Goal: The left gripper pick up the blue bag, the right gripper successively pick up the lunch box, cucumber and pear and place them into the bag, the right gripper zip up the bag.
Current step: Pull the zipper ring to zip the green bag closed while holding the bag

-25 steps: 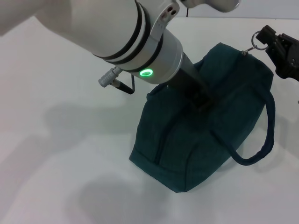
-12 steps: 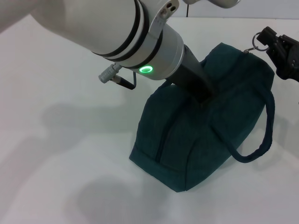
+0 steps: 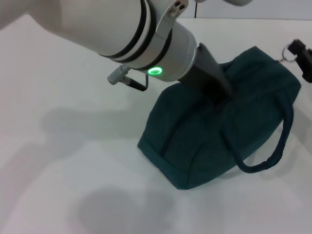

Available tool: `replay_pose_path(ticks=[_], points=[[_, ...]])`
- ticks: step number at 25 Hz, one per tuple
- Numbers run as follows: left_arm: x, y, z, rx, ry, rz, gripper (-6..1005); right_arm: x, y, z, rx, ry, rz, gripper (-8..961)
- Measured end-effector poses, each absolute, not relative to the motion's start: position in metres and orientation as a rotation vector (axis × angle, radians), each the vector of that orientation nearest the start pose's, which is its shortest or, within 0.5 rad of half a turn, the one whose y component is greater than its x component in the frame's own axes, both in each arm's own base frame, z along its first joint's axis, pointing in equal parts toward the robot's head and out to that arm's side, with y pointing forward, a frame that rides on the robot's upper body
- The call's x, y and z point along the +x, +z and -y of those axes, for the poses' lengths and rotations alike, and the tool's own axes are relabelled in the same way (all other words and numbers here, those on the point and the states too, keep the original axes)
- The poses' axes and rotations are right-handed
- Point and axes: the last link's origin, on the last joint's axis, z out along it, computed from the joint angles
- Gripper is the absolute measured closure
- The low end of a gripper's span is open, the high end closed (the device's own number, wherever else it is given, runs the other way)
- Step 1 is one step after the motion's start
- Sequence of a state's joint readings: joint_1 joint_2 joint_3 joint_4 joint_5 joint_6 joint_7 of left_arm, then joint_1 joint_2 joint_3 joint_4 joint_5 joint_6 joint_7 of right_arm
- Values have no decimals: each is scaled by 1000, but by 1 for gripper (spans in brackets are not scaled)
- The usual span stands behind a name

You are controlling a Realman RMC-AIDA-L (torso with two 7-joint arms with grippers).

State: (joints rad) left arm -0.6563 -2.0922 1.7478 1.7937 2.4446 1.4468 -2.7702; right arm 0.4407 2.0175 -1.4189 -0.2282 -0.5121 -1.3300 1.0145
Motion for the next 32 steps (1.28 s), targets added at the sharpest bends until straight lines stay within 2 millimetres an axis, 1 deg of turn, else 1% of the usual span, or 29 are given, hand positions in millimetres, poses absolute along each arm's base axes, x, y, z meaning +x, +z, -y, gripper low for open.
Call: replay_pose_path(ticks=[5, 8, 15, 20, 26, 29, 32], points=[[-17, -25, -308, -2803, 6, 319, 955, 307, -4, -338, -1898, 1147, -968, 936], [-13, -22, -310, -2803, -65, 311, 955, 313, -9, -339, -1882, 1103, -1020, 929], [-16, -23, -314, -2793, -95, 328, 956, 310, -9, -337, -1884, 1129, -1015, 883], [-21, -24, -318, -2778, -108, 345, 957, 308, -2, -331, -1886, 1188, -981, 850], [-25, -24, -323, -2758, -127, 348, 958, 316, 10, -323, -1805, 1235, -969, 810], [-29, -26, -325, -2752, -129, 352, 958, 322, 13, -317, -1778, 1237, -975, 710], [-36, -30, -331, -2748, -121, 393, 941, 327, 15, -312, -1765, 1235, -979, 609]])
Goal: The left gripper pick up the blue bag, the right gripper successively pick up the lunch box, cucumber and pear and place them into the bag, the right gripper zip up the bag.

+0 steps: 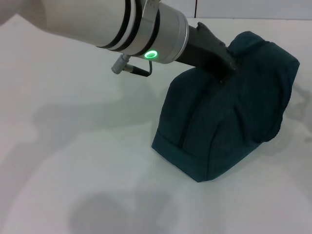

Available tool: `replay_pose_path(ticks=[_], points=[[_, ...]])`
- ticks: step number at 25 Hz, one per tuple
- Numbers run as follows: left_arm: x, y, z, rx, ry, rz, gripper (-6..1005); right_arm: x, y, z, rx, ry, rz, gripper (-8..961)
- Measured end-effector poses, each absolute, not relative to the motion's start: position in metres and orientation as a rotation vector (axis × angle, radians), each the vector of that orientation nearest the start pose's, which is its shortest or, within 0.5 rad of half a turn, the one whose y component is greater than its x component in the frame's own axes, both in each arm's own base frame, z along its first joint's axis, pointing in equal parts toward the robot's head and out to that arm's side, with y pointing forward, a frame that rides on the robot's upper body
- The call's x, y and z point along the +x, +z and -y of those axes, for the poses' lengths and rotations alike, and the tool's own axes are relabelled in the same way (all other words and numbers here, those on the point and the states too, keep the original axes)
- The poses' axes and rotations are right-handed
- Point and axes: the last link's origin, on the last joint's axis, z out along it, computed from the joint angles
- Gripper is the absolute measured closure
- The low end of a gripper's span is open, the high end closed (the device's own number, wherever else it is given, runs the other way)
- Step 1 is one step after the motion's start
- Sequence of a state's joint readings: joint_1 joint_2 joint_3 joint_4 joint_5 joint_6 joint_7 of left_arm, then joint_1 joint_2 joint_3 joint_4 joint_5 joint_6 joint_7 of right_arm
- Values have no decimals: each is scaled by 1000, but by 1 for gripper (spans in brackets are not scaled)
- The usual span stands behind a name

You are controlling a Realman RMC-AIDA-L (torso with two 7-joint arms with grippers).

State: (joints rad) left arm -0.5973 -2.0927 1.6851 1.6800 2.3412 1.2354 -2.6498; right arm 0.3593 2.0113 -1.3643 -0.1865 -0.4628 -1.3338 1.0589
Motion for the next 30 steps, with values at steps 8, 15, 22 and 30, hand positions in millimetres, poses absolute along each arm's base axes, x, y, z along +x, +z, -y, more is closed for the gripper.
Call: replay_pose_path(ticks=[8, 15, 22, 30], points=[[-35, -27, -329, -2769, -225, 499, 896, 329, 16, -310, -1761, 1231, -982, 241], [-35, 3, -327, -2800, -566, 561, 652, 329, 22, -308, -1767, 1250, -954, 105], [-71, 39, -328, -2794, -935, 577, 339, 308, 58, -293, -1955, 1407, -700, 71], [-172, 59, -313, -2722, -1152, 593, 152, 277, 75, -260, -2453, 1429, -306, 80]])
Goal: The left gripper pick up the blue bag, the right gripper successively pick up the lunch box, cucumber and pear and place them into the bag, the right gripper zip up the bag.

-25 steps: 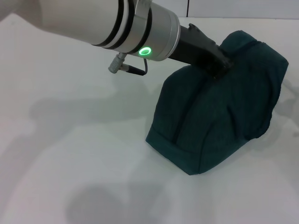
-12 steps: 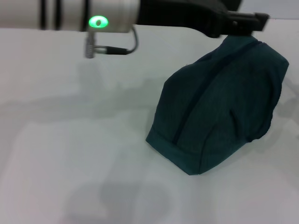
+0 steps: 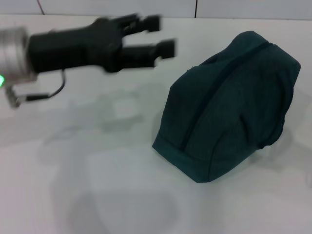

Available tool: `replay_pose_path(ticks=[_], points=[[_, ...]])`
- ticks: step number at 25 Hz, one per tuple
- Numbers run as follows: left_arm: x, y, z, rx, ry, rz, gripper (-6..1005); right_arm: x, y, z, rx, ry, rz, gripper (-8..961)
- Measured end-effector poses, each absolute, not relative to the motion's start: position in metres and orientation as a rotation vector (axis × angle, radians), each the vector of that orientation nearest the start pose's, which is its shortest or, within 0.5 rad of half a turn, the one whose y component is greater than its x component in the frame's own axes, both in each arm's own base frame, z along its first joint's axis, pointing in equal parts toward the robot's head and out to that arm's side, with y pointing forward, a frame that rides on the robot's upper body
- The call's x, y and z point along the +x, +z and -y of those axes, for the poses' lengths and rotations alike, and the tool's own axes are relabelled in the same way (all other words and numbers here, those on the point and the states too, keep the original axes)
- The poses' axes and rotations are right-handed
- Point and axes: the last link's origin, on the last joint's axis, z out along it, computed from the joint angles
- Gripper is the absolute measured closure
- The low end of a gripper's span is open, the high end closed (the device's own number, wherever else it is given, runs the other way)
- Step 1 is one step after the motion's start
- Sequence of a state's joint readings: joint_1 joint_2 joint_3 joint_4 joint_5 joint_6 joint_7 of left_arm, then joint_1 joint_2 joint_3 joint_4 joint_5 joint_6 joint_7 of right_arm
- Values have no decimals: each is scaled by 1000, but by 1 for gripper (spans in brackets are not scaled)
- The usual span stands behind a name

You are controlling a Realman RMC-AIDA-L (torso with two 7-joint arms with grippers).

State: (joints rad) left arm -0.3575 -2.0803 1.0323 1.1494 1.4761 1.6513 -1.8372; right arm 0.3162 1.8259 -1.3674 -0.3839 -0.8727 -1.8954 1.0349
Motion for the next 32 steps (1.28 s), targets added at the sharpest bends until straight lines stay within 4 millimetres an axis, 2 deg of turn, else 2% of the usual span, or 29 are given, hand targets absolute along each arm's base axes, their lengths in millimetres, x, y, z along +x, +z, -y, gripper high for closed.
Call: replay_pose_path(ticks=[3, 6, 9, 11, 13, 18, 22, 32], points=[[-207, 52, -299, -2728, -1106, 582, 105, 276, 67, -249, -2587, 1376, -243, 83], [-235, 40, -281, -2751, -1018, 557, 104, 279, 52, -239, -2675, 1309, -208, 85], [-252, 27, -270, -2768, -956, 565, 104, 288, 35, -231, -2699, 1219, -214, 85], [-264, 18, -262, -2776, -932, 595, 105, 290, 31, -230, -2697, 1198, -219, 85], [-272, 9, -255, -2796, -907, 613, 107, 301, 13, -221, -2683, 1108, -254, 85], [-289, -14, -238, -2879, -813, 612, 109, 317, -10, -212, -2694, 957, -307, 85], [-300, -26, -232, -2886, -755, 630, 111, 329, -28, -208, -2710, 841, -360, 85], [-307, -27, -229, -2875, -723, 633, 112, 336, -28, -206, -2664, 800, -371, 85]])
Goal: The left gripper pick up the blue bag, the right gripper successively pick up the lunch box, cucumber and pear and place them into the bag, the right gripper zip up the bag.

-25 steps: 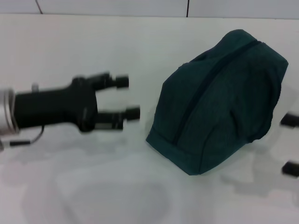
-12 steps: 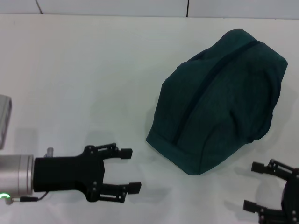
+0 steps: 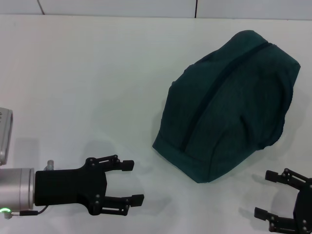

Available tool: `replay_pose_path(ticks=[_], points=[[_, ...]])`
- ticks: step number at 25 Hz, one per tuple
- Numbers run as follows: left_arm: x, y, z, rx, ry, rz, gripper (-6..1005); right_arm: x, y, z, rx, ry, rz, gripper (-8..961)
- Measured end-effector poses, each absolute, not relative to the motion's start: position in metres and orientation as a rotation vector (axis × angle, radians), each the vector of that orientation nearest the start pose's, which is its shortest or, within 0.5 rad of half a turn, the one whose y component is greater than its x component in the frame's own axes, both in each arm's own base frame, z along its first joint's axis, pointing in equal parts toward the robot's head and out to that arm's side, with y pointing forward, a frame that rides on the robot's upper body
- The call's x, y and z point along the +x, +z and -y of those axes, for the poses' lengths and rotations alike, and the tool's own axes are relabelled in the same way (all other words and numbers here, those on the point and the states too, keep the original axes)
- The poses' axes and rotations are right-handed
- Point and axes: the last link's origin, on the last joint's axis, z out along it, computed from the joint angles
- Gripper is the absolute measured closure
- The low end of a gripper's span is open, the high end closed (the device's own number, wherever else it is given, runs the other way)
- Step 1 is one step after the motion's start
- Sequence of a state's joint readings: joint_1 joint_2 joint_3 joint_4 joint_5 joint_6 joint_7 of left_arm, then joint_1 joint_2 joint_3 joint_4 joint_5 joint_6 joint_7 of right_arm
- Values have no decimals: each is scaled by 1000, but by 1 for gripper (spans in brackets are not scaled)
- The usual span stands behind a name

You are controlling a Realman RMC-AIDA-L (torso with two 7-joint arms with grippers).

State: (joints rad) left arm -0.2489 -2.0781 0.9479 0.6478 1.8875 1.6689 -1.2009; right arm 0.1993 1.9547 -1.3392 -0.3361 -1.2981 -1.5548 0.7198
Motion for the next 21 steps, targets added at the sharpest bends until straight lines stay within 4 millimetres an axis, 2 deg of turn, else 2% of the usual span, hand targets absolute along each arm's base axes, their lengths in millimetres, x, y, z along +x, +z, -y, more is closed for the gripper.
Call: replay_pose_path(ticks=[21], points=[[-300, -24, -232, -2897, -759, 595, 112, 334, -28, -208, -2628, 818, -372, 85]])
